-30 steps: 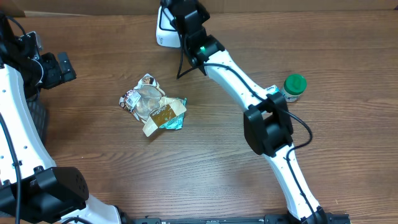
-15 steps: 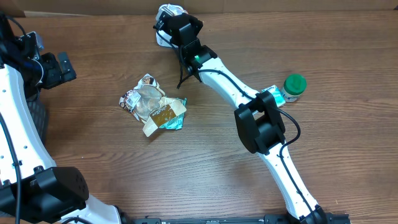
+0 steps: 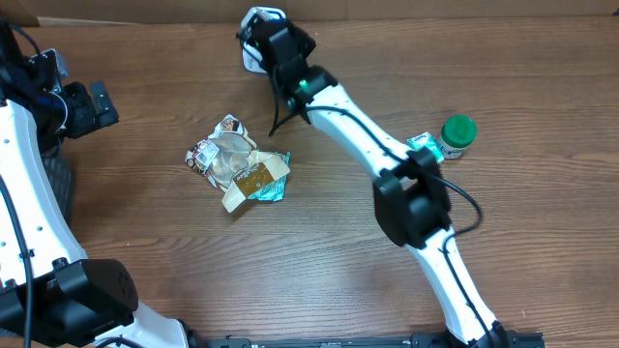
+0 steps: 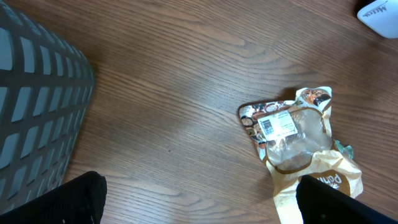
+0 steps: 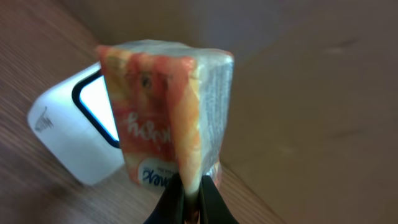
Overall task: Scan the item barcode
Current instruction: 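Carry the orange pack right and set it beside the jar, release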
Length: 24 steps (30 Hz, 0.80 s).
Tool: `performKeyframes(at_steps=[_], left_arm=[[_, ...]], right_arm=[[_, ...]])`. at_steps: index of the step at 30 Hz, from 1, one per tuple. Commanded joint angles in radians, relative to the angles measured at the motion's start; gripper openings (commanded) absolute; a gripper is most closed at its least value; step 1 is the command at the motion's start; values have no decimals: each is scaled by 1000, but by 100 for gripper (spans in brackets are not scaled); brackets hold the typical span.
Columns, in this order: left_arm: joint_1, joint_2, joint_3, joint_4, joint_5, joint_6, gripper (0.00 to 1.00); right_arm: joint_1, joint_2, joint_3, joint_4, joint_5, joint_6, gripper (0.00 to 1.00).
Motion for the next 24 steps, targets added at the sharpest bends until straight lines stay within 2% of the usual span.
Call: performKeyframes(at_steps=[1, 7, 12, 15, 18, 24], left_arm=[[-9, 3, -2, 0, 4, 22, 100], [-9, 3, -2, 0, 4, 22, 100], [-9, 3, -2, 0, 4, 22, 100], [-9, 3, -2, 0, 4, 22, 100], [-9, 3, -2, 0, 4, 22, 100], [-9, 3, -2, 0, 4, 22, 100]], right_arm=[[5, -224, 15, -118, 10, 290, 4], [-26, -387, 15, -550, -186, 558, 4], [-99, -410, 13, -915, -397, 605, 4], [-156, -396, -19, -1060, -481, 612, 4], [-210, -391, -114, -1110, -503, 611, 4], [-311, -391, -377, -1057, -503, 611, 4]])
